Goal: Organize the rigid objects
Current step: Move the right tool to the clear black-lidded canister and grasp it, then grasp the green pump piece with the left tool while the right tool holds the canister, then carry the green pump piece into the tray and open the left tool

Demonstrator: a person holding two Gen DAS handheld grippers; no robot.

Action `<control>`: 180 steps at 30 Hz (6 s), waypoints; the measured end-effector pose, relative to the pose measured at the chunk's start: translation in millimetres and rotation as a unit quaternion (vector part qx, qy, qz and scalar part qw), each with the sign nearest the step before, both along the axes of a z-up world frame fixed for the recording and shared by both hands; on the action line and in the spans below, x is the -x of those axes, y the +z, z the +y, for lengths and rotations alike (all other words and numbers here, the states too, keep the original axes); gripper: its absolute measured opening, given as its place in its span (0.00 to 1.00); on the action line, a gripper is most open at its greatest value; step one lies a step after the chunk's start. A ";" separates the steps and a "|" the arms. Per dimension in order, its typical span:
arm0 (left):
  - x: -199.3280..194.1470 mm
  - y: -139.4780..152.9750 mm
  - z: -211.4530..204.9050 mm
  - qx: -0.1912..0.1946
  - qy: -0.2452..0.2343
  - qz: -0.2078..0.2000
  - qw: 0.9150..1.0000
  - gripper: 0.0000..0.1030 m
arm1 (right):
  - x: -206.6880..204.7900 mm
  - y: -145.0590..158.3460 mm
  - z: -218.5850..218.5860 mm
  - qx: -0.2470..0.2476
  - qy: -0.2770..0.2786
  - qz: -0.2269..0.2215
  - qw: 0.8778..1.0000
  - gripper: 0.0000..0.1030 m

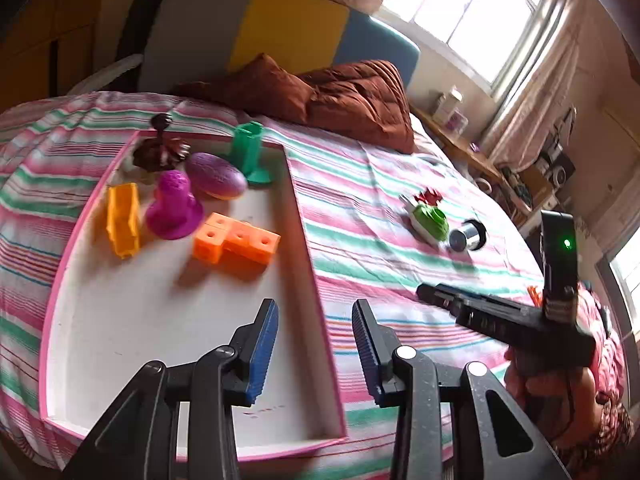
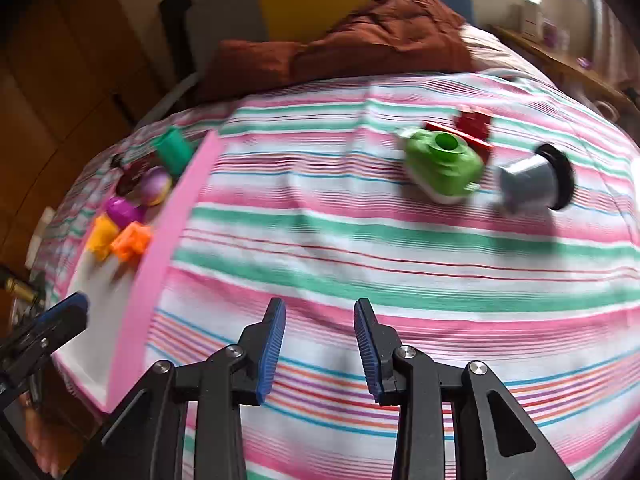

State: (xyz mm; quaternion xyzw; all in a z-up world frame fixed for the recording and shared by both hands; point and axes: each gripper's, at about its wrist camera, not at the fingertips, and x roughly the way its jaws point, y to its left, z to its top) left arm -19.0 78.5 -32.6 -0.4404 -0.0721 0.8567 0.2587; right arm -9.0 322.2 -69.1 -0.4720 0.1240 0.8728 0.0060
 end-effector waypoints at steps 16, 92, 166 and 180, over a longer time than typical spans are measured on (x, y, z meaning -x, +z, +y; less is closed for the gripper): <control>-20.2 3.4 44.4 0.020 -0.057 -0.003 0.998 0.37 | 22.0 48.7 146.7 -0.053 -0.164 0.061 0.983 0.46; 84.2 -26.2 290.0 0.124 -0.049 -0.091 0.987 0.42 | -17.9 21.5 212.1 0.030 -0.137 0.038 0.989 0.43; 50.5 -37.8 210.6 0.125 -0.053 0.022 0.990 0.51 | -15.0 19.1 204.4 0.016 -0.122 0.029 0.992 0.43; 19.3 -2.0 128.5 0.091 -0.045 0.039 0.994 0.51 | -15.7 19.7 174.6 0.013 -0.075 0.040 0.996 0.43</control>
